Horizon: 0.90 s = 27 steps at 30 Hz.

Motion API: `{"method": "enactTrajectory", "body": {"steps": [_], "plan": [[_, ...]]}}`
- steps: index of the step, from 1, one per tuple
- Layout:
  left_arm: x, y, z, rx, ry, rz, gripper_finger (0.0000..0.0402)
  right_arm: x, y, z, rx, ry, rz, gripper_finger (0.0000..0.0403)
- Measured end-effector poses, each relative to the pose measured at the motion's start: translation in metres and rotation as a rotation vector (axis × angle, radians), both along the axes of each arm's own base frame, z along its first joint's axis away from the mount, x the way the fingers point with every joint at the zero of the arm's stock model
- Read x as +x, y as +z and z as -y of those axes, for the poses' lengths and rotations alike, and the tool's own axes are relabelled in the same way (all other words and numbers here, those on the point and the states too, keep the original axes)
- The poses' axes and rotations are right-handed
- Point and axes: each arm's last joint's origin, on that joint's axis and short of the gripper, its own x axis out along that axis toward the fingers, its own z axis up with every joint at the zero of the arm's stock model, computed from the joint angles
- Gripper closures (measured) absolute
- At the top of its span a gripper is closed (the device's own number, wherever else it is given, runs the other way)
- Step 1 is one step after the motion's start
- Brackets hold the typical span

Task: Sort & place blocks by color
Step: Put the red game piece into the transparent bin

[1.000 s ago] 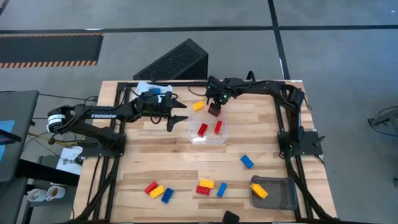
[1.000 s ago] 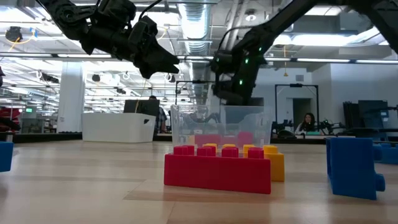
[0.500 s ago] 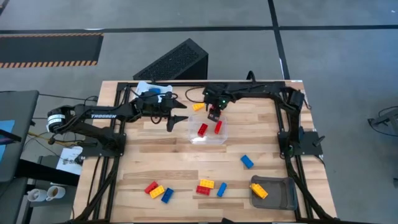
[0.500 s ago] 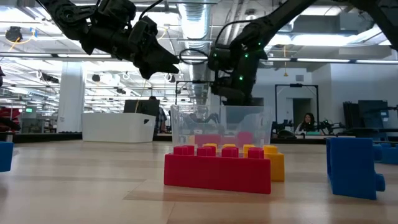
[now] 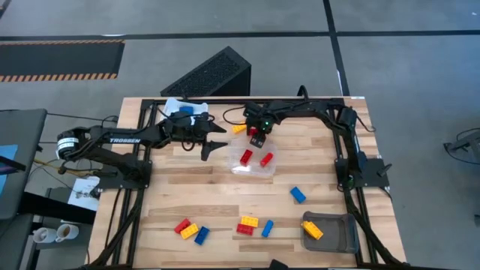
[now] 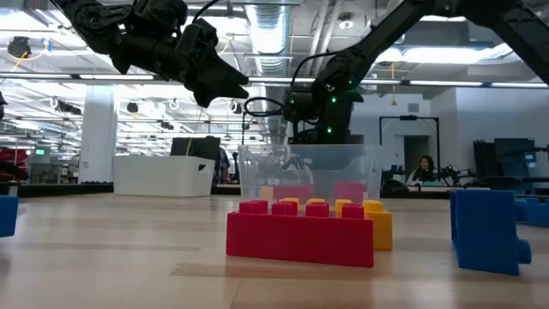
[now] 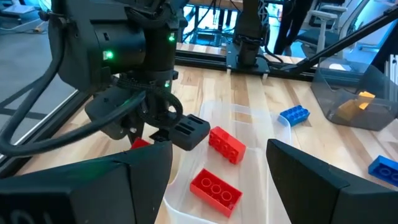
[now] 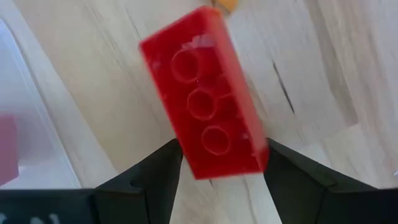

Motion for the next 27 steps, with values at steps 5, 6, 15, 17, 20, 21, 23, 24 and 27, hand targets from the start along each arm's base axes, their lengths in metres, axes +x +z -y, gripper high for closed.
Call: {"method": "enactTrajectory", "body": {"steps": [5,6,15,17,20,21,23,24,27], "plan": [[0.0,0.0,0.0,0.002,0.001,-0.001,0.0154,-0.001,0.004,0.001,-0.007,-0.001,0.014,0.0159],[0.0,0.0,0.0,0.002,0.001,-0.001,0.0154,-0.001,0.005,0.001,-0.01,-0.001,0.017,0.0159],[0.0,0.0,0.0,0.003,0.003,0.001,0.0154,0.001,0.019,-0.001,-0.049,0.032,0.07,0.0159],[0.0,0.001,0.0,0.005,0.003,0.006,0.0154,0.004,0.019,0.0,-0.045,0.047,0.103,0.0159],[0.0,0.001,0.0,0.003,0.004,0.009,0.0154,0.008,0.011,0.001,-0.027,0.058,0.124,0.0159],[0.0,0.001,0.0,0.0,0.004,0.009,0.0154,0.008,0.009,0.001,-0.023,0.059,0.116,0.0159],[0.0,0.001,0.0,-0.002,0.004,0.008,0.0154,0.008,0.006,0.001,-0.022,0.059,0.11,0.016],[0.0,0.001,0.0,-0.003,0.003,0.008,0.0154,0.008,0.006,0.001,-0.02,0.06,0.108,0.0162],[0.0,0.001,0.0,-0.002,0.002,0.008,0.0154,0.008,0.006,0.001,-0.026,0.091,0.1,0.0183]]}}
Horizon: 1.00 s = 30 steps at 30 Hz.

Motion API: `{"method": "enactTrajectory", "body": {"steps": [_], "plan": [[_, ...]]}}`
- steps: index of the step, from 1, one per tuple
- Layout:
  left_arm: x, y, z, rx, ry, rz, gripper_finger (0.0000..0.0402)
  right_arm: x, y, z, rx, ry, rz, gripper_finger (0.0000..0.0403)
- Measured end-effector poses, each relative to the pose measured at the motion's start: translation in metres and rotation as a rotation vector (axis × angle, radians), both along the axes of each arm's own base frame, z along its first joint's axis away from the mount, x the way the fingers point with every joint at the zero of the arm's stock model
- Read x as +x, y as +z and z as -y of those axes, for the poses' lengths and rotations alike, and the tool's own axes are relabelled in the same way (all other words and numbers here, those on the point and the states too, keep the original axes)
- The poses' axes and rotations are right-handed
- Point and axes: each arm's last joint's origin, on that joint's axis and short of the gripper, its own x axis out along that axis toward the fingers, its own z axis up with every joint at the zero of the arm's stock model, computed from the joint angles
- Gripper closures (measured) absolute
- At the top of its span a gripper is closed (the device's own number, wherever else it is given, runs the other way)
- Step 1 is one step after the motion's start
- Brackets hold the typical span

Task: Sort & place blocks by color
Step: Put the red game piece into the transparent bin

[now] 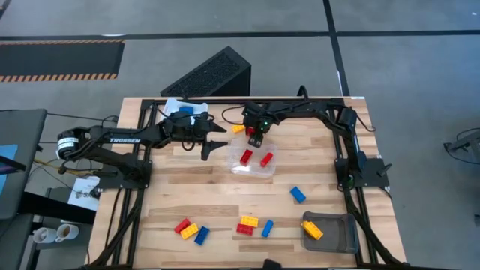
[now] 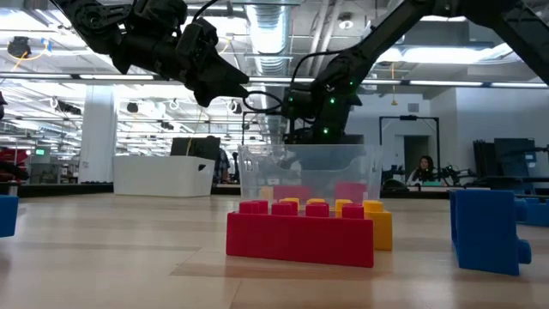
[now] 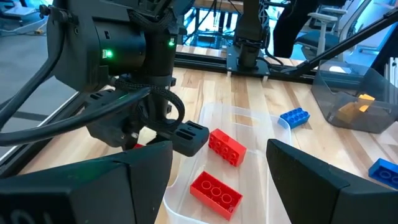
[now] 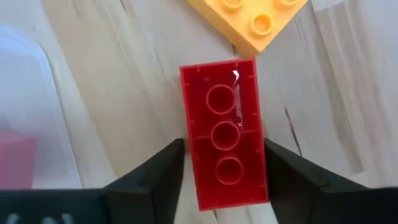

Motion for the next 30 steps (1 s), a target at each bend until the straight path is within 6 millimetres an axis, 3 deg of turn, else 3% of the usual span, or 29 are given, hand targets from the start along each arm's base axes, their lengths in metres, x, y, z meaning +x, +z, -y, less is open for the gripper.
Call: {"method": "enactTrajectory", "body": {"steps": [6,15,20,25,30], "plan": [[0.0,0.0,0.0,0.01,-0.002,-0.001,0.0154,-0.001,0.01,-0.003,-0.016,0.024,0.014,0.0273],[-0.009,0.014,0.003,0.068,0.012,0.039,0.0154,-0.004,0.063,-0.025,-0.056,0.063,0.122,0.0268],[-0.025,0.03,0.009,0.081,0.014,0.054,0.0154,-0.007,0.098,-0.053,-0.065,0.121,0.208,0.024],[-0.044,0.044,0.016,0.105,0.013,0.101,0.0154,-0.012,0.133,-0.092,-0.03,0.228,0.322,0.0259],[-0.061,0.038,0.022,0.148,0.014,0.24,0.0154,-0.017,0.145,-0.132,-0.023,0.302,0.432,0.0257]]}}
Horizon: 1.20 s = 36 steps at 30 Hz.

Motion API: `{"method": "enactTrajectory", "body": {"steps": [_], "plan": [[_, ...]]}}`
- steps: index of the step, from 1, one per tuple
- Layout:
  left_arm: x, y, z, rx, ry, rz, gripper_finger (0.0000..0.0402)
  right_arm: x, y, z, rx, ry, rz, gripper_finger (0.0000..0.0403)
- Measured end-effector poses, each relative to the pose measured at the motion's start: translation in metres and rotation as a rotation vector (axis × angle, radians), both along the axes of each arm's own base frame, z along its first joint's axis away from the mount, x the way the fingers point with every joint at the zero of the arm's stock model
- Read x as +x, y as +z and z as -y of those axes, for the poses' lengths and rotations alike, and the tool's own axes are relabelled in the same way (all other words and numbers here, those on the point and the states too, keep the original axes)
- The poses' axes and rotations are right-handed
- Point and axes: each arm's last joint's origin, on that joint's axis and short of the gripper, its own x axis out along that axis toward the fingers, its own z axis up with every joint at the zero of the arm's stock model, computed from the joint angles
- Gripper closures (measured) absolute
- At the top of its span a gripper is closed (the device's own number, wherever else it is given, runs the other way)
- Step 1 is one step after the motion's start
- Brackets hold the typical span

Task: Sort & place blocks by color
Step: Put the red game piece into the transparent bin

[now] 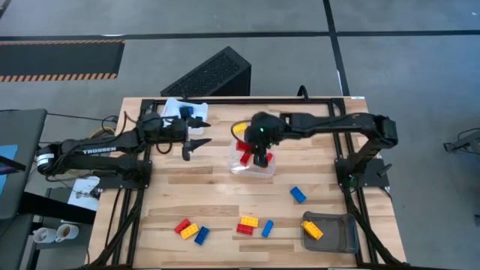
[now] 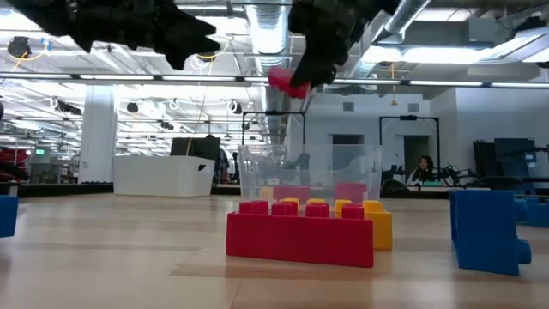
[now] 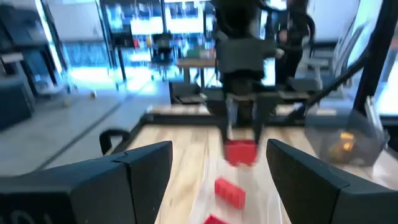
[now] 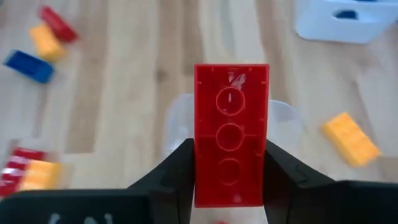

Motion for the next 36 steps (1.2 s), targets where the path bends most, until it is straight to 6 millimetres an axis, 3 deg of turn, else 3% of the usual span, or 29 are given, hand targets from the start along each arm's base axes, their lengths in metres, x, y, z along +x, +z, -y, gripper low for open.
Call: {"method": "enactTrajectory", "body": {"steps": [6,10,22,29,36], "plan": [[-0.015,-0.003,0.006,-0.009,-0.002,0.108,0.0154,-0.01,-0.013,-0.028,0.055,0.011,0.076,0.0237],[-0.019,-0.001,0.007,-0.023,-0.005,0.118,0.0154,-0.02,-0.033,-0.032,0.095,-0.02,0.088,0.0245],[-0.016,-0.005,0.007,-0.049,-0.004,0.096,0.0154,-0.038,-0.088,-0.017,0.158,-0.143,0.007,0.0234],[-0.015,-0.007,0.006,-0.057,-0.001,0.085,0.0154,-0.042,-0.097,-0.007,0.177,-0.206,-0.037,0.0234],[-0.015,-0.008,0.006,-0.065,0.001,0.073,0.0154,-0.042,-0.097,-0.006,0.184,-0.209,-0.042,0.0192]]}}
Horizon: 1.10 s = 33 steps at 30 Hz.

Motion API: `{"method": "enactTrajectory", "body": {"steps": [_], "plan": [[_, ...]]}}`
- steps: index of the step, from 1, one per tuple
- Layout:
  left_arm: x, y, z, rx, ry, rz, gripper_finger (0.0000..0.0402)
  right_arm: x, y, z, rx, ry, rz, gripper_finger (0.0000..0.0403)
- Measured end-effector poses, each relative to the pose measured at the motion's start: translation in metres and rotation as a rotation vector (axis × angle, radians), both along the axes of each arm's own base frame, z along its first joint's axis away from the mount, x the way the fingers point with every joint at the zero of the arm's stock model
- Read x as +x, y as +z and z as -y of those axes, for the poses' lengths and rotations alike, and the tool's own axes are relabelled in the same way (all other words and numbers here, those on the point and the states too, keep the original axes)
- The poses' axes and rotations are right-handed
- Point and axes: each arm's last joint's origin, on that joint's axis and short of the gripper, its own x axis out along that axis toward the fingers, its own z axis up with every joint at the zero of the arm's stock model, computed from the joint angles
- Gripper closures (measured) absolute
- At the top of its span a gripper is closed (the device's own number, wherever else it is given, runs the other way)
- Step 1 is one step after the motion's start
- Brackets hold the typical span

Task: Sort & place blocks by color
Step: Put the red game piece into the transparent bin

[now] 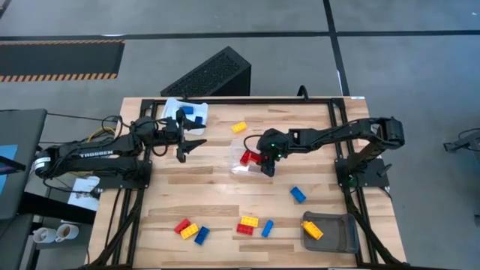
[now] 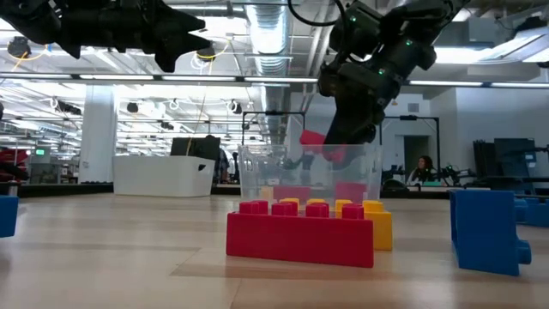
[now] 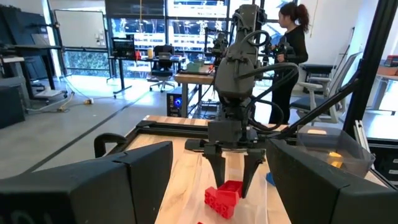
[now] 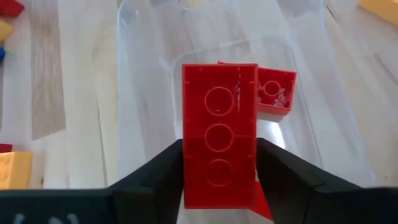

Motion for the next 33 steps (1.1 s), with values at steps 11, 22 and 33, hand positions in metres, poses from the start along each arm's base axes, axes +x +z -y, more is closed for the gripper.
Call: {"method": "enactTrajectory", "body": {"steps": [11,22,33], "plan": [[0.0,0.0,0.0,-0.003,0.0,-0.001,0.0154,-0.001,0.002,-0.001,0.009,0.004,-0.003,0.0148],[0.0,0.0,0.0,-0.01,0.0,0.0,0.0154,-0.001,0.002,-0.002,0.045,0.034,0.003,0.0147],[0.0,-0.002,0.0,-0.028,0.0,-0.019,0.0154,0.015,0.027,-0.009,0.003,0.087,0.118,0.0147]]}}
